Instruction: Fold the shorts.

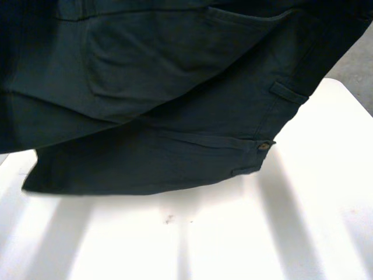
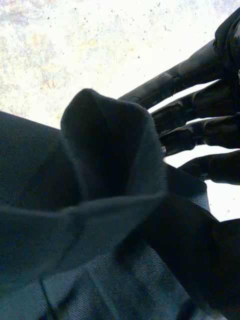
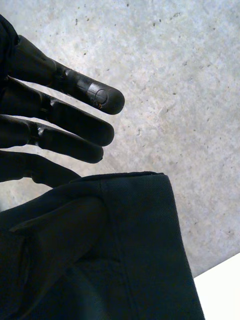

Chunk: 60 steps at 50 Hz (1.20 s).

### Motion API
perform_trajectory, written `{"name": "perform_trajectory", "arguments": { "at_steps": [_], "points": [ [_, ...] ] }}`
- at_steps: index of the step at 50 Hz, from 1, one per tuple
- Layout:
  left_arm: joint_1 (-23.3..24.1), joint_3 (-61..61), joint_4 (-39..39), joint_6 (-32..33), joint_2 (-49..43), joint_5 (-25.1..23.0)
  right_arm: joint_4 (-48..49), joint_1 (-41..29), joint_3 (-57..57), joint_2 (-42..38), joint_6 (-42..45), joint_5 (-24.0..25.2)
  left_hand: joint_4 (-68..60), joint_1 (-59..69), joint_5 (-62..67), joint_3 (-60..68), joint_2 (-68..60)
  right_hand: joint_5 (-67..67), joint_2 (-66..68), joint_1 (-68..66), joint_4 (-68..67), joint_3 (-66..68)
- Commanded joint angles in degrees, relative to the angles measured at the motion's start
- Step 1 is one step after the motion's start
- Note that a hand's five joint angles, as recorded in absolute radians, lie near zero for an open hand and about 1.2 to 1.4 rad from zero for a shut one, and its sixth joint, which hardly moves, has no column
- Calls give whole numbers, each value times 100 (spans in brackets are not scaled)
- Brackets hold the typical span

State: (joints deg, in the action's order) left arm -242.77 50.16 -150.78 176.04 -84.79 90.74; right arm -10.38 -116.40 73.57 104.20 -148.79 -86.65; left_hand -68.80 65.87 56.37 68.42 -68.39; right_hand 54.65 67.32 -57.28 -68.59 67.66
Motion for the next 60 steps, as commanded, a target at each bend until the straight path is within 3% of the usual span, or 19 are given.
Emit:
{"name": "perform_trajectory", "arguments": {
  "at_steps": [1,9,12,19,30,34,35,37,38,41,45,60],
  "points": [
    [89,397,251,18,507,-21,-219,-15,113,215,8,35,-1120,1413,1363,1158,-1161,1535,1268,-2272,-1141,1234],
    [28,679,216,27,465,-21,-228,38,157,66,8,61,-1120,1413,1363,1158,-1161,1535,1268,-2272,-1141,1234],
    [28,714,137,35,122,-21,-175,64,166,-424,51,79,-1120,1413,1363,1158,-1161,1535,1268,-2272,-1141,1234],
    [-25,294,-276,342,-1415,14,-149,82,-464,-2049,131,79,-1120,1413,1363,1158,-1161,1535,1268,-2272,-1141,1234],
    [-148,-2667,-496,958,-5141,233,351,64,-2618,-4828,52,-35,-1006,1299,1249,1044,-1047,1535,1268,-2272,-1141,1234],
    [-253,-4222,-759,1195,-6424,760,1613,12,-3233,-5829,-27,-298,1394,-1101,-1150,-1356,1352,1535,1268,-2272,-1141,1234],
    [-306,-4773,-943,1378,-6844,926,1870,20,-3305,-5997,-27,-352,3283,-2990,-3039,-3245,3241,1535,1268,-2272,-1141,1234],
    [-324,-5225,-1163,1590,-7207,981,2363,20,-3384,-6296,8,-448,5828,-5535,-5584,-5790,5786,-1770,-2036,1033,2164,-2071],
    [-315,-5401,-1278,1687,-7340,990,2791,12,-3489,-6620,34,-492,5880,-5587,-5637,-5842,5839,-5465,-5732,4728,5859,-5766],
    [-227,-5587,-1603,1986,-7534,1007,2797,3,-3569,-6859,174,-502,5880,-5587,-5637,-5842,5839,-5465,-5732,4728,5859,-5766],
    [-87,-5465,-1587,1996,-7499,1060,2236,3,-3377,-6607,193,-528,5880,-5587,-5637,-5842,5839,-5465,-5732,4728,5859,-5766],
    [-60,-4762,698,546,-5927,717,477,64,-1294,-4251,-423,-176,5875,-5582,-5632,-5837,5834,-5465,-5732,4728,5859,-5766]
  ]
}}
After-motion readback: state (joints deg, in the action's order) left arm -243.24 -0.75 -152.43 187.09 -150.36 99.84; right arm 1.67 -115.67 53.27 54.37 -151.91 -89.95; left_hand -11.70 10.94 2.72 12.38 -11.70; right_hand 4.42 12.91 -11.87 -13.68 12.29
